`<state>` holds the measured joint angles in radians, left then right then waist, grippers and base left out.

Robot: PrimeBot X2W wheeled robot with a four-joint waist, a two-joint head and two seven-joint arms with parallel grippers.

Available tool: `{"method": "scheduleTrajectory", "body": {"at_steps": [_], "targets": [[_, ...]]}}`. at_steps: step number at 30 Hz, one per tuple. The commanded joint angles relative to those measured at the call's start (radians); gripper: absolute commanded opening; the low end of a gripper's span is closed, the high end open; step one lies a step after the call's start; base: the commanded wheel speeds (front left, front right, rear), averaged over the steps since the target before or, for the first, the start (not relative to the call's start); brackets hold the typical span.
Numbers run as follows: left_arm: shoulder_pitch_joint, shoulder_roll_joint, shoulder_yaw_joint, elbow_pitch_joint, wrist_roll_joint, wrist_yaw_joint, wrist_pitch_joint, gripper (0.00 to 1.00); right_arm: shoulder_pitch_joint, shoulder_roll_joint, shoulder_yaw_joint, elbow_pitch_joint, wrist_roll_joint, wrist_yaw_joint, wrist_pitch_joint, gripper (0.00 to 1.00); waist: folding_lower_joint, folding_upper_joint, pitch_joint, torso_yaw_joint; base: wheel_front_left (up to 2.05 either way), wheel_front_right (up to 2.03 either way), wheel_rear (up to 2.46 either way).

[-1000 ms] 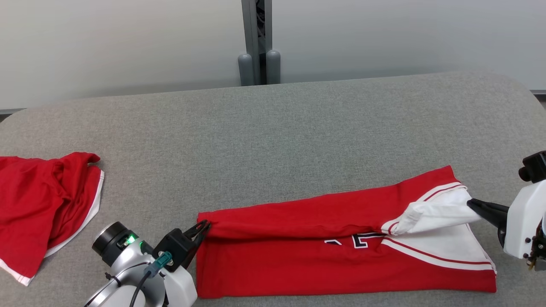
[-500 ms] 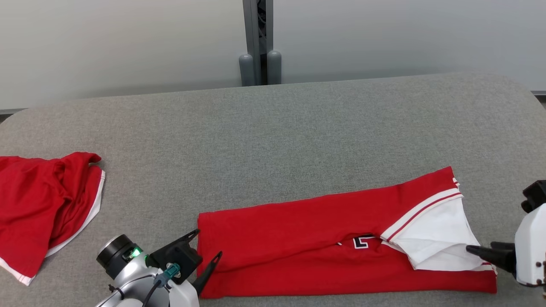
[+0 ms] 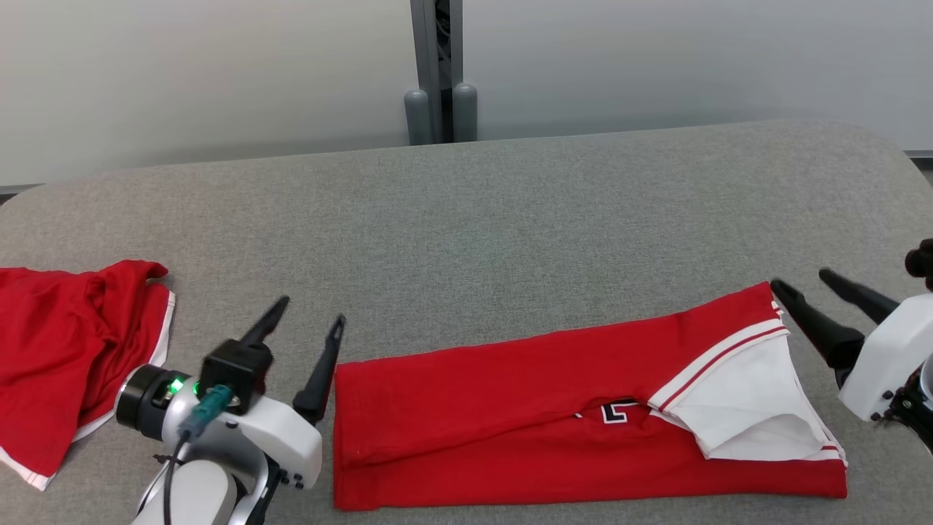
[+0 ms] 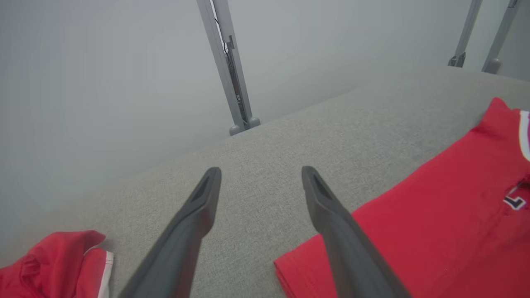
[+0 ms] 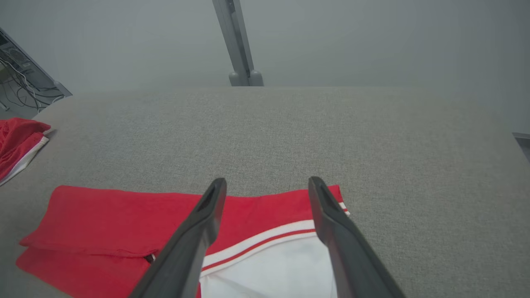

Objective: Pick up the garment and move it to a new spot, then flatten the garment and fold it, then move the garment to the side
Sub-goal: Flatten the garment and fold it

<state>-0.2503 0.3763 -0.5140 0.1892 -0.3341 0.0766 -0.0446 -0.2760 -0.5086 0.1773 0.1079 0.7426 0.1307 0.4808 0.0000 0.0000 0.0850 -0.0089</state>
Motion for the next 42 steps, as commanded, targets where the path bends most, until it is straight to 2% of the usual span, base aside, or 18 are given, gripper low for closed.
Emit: {"method": "scheduleTrajectory", "body": {"at_steps": [1,5,10,14,15,16,21,24,33,42], "targets": [[-0.003,-0.010,0.019,-0.004,-0.017,0.017,-0.019,1.00,0.011,0.006,-0.007,-0.011,-0.015,0.000,-0.037,1.00,0.0000,0.0000,0.001,-0.001,0.00,0.00,0.00],[-0.005,-0.067,0.082,0.007,-0.074,0.057,-0.111,1.00,0.013,0.053,-0.012,-0.040,-0.083,0.000,-0.220,1.00,0.0000,0.0000,0.005,-0.005,0.00,0.00,0.00],[0.008,-0.118,0.123,0.051,-0.096,0.075,-0.196,1.00,0.027,0.113,0.003,0.003,-0.164,0.000,-0.447,1.00,0.0000,0.0000,0.004,-0.015,0.00,0.00,0.00],[0.034,-0.164,0.176,0.062,-0.098,0.069,-0.219,1.00,0.049,0.175,0.009,0.072,-0.224,0.000,-0.600,1.00,0.0000,0.0000,0.002,-0.026,0.00,0.00,0.00],[0.036,-0.175,0.201,0.041,-0.083,0.064,-0.220,1.00,0.053,0.188,0.012,0.090,-0.235,0.000,-0.631,1.00,0.0000,0.0000,0.002,-0.028,0.00,0.00,0.00],[0.075,-0.208,0.266,-0.002,-0.059,0.057,-0.219,1.00,0.062,0.214,0.013,0.127,-0.252,0.000,-0.677,1.00,0.0000,0.0000,0.003,-0.032,0.00,0.00,0.00],[0.159,-0.269,0.387,-0.083,0.047,0.010,-0.219,1.00,0.082,0.265,0.014,0.205,-0.274,0.000,-0.726,1.00,0.0000,0.0000,0.005,-0.037,0.00,0.00,0.00],[0.197,-0.288,0.418,-0.080,0.108,-0.012,-0.219,1.00,0.076,0.275,0.027,0.230,-0.278,0.000,-0.738,1.00,0.0000,0.0000,0.007,-0.039,0.00,0.00,0.00],[0.194,-0.317,0.460,-0.058,0.163,-0.060,-0.220,1.00,0.059,0.261,0.018,0.273,-0.264,0.000,-0.748,1.00,0.0000,0.0000,0.007,-0.031,0.00,0.00,0.00],[0.175,-0.324,0.459,-0.038,0.192,-0.089,-0.220,1.00,0.049,0.258,-0.024,0.422,-0.214,0.000,-0.684,1.00,0.0000,0.0000,0.030,-0.019,0.00,0.00,0.00]]}}
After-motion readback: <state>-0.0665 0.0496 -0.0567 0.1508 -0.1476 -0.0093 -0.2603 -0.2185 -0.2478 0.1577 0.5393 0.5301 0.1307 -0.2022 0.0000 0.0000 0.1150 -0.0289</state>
